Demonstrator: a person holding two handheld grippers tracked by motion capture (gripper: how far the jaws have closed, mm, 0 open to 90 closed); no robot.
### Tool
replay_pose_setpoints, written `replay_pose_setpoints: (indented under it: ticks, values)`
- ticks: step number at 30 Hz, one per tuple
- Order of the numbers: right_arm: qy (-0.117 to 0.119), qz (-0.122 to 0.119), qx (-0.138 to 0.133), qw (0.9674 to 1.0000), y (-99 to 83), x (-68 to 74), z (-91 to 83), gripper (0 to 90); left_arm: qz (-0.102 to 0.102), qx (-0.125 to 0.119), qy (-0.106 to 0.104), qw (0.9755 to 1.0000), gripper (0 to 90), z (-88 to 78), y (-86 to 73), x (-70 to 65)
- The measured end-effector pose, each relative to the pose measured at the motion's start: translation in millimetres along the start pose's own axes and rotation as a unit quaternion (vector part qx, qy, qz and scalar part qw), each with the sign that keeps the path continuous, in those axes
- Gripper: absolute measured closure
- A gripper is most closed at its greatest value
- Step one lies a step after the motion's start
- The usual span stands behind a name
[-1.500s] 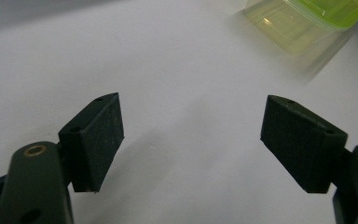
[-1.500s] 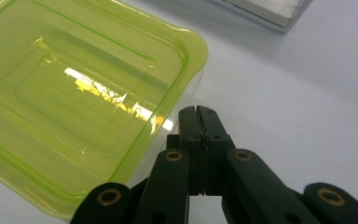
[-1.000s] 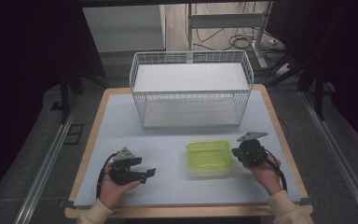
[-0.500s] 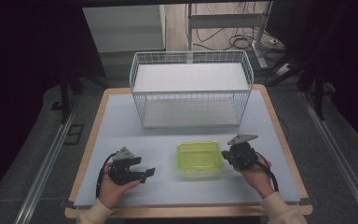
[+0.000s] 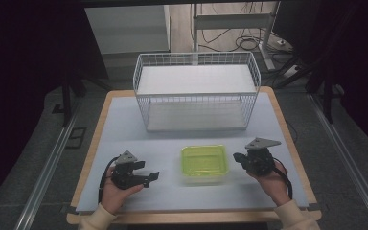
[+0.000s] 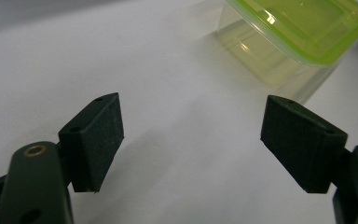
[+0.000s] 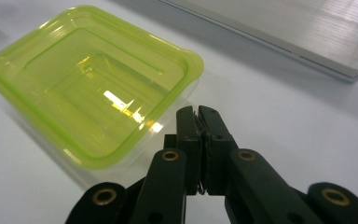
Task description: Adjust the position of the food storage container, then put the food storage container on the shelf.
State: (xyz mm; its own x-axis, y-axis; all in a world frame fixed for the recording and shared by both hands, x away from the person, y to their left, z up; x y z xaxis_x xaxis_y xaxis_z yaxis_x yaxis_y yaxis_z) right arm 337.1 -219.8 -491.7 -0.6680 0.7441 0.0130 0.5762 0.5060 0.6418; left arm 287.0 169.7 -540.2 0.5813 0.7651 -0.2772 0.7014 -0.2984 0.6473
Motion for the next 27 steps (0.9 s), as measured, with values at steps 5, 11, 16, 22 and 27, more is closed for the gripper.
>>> replay_pose_setpoints:
  ticks: [5, 11, 16, 22, 27]
  values:
    - [0.028, 0.033, -0.007, 0.999, -11.1, -9.7, -3.6, 81.9, -0.003, 0.0, 0.002, 1.0, 20.4, 0.3, 0.9, 0.9]
    - [0.048, 0.055, -0.034, 0.9967, -12.2, -12.3, -5.4, 42.5, 0.0, 0.001, -0.001, 1.0, 20.3, 0.0, 2.0, -1.6]
    - [0.074, 0.089, -0.04, 0.9925, -9.7, -12.5, -9.2, 33.1, -0.022, 0.0, -0.023, 0.9995, 22.0, -2.2, 6.4, -3.5]
    - [0.083, 0.095, -0.039, 0.9912, -8.3, -12.3, -9.1, 34.0, -0.047, 0.0, -0.037, 0.9982, 22.7, -2.9, 17.2, -7.8]
    - [0.094, 0.098, -0.026, 0.9904, -7.6, -10.9, -7.7, 35.7, -0.066, 0.008, -0.056, 0.9963, 23.0, 3.7, 25.4, -13.0]
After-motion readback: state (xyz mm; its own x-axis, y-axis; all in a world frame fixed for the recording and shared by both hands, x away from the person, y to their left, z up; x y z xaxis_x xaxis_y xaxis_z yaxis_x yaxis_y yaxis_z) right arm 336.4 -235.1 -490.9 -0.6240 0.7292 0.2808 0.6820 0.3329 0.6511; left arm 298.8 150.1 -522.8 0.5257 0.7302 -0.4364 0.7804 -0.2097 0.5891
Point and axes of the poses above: each handheld gripper's, and its own axes: z roughly forward along the jaws, y roughly out of its top, x roughly to its left, the point moved 3 cm from there along z, roughly forward along the jaws, and after that the axes turned 8 degrees about x, right-handed, at the moved point
